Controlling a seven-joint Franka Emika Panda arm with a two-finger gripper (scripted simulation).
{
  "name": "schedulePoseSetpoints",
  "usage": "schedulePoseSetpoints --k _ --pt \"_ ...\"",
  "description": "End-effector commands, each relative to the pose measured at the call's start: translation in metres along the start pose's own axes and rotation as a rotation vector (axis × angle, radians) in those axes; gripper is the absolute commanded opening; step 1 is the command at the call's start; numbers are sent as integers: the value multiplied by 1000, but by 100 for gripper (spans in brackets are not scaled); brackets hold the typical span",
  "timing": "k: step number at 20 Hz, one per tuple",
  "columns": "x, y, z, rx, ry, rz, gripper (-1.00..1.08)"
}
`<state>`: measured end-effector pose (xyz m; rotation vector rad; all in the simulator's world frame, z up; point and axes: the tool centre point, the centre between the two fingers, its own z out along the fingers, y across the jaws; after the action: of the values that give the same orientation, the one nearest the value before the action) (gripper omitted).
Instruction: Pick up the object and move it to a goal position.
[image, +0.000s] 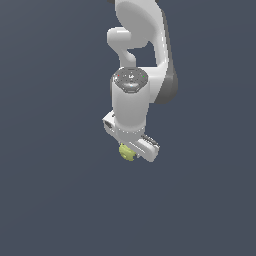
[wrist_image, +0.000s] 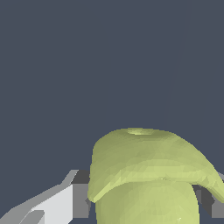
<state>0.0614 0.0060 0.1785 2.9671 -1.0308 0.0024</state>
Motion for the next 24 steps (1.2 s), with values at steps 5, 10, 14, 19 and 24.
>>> schedulePoseSetpoints --k 5,10,14,19,24 --pt "17 -19 -50 -1 0 0 -100" --pt "28 -32 -80 -1 0 0 -100" --pt "36 -40 -101 -1 0 0 -100" --pt "44 -49 -121 -1 -1 0 -100" --pt "49 -55 -134 -1 -1 0 -100"
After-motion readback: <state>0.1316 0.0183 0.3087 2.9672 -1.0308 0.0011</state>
